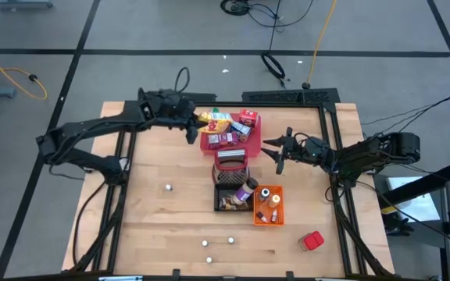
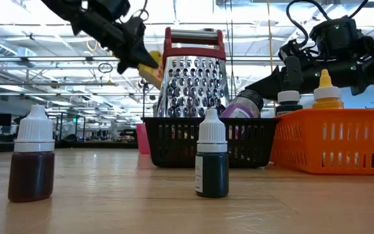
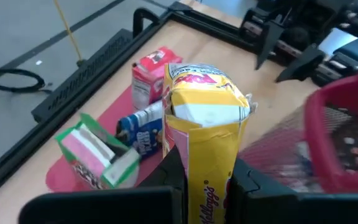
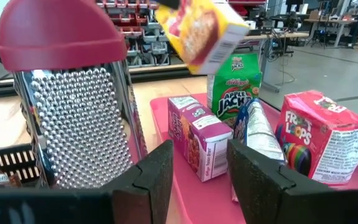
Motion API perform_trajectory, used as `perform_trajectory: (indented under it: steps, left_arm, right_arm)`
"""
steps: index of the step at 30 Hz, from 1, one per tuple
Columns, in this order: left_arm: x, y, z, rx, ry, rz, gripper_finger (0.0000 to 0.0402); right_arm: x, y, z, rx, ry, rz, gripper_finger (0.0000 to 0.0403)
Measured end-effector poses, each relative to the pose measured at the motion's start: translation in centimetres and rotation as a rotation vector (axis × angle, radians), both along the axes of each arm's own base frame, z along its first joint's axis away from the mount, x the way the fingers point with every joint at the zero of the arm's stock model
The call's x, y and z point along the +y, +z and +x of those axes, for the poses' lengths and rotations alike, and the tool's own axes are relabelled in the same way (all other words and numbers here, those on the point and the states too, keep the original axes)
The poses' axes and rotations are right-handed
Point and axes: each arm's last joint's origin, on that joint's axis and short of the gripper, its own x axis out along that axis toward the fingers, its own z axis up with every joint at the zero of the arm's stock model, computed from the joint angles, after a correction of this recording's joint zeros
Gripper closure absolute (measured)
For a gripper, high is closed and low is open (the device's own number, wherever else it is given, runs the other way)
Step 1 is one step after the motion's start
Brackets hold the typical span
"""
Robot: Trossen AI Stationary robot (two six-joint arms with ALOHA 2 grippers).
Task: Pick & Place Kitchen Items
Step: Put the yellow cereal box into the red bin
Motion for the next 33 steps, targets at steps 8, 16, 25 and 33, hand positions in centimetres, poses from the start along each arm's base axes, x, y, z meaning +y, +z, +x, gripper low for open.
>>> perform_trajectory:
  steps: [8,16,25,33]
  left_arm:
    - [1.5,-1.9,2.2,-0.023,-0.078,0.017,0.0360]
    - [2.1,-2.2,5.8,0.052,-0.200,0.113,0.0360]
    - [2.6,-3.2,9.8,0.186,-0.334,0.170,0.0360]
    - [2.7,-4.5,11.6,0.253,-0.383,0.164,0.0360]
  right_arm:
    - [0.0,-0.2,0.0,0.024,0.000,0.004,0.0261]
    - [0.0,-0.2,0.0,0.023,0.000,0.004,0.0261]
    - [0.0,-0.3,0.0,0.028,0.000,0.008,0.0261]
    - [0.0,-0.4,0.0,0.036,0.001,0.010,0.0261]
